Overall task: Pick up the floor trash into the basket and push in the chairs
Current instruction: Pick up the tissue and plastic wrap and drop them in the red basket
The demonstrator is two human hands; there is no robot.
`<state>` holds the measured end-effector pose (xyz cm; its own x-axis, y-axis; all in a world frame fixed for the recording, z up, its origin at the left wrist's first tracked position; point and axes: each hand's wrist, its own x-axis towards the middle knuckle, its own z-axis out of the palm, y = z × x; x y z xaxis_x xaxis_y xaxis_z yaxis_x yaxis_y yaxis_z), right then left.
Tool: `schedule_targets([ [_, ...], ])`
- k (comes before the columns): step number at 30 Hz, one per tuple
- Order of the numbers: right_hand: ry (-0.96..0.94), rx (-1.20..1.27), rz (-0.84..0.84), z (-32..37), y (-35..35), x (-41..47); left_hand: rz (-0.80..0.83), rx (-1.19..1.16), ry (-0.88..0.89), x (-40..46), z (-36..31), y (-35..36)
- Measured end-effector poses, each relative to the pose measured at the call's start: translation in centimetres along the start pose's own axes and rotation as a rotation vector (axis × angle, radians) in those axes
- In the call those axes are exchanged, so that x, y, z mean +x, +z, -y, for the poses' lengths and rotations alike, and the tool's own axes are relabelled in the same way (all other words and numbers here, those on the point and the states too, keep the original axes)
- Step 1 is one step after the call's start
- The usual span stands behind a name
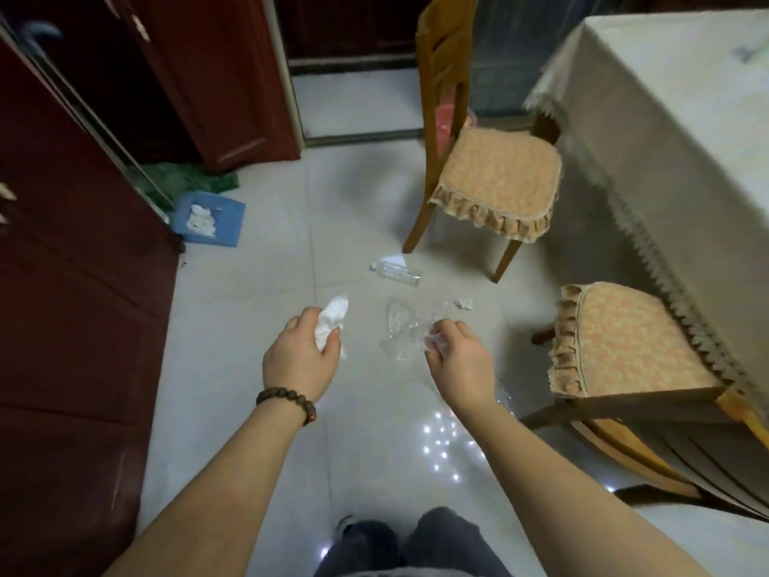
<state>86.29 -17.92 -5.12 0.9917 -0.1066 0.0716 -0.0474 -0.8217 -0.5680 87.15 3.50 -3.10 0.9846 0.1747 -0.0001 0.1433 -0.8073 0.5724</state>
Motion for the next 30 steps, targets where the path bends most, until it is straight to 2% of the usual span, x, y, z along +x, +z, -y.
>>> schedule_targets([
  [5, 0.001, 0.003, -0.021, 3.3, 0.8, 5.7, 0.004, 0.006, -0.014, 5.3, 1.5, -2.5],
  [10, -0.004, 0.020, -0.040, 5.3, 2.8, 14.9, 0.009, 0.033, -0.018, 14.0, 1.7, -2.6],
  [15, -0.034, 0.036, -0.038, 5.9, 5.8, 27.8, 0.007, 0.049, -0.015, 27.1, 0.7, -0.7],
  [22, -0.034, 0.009, -0.019, 8.3, 6.7, 46.7, -0.006, 0.072, 0.010, 46.5, -4.3, -0.9],
  [30, 0.001, 0.054, -0.028, 12.3, 9.6, 63.0, -0.044, 0.089, 0.028, 63.5, -5.5, -1.5],
])
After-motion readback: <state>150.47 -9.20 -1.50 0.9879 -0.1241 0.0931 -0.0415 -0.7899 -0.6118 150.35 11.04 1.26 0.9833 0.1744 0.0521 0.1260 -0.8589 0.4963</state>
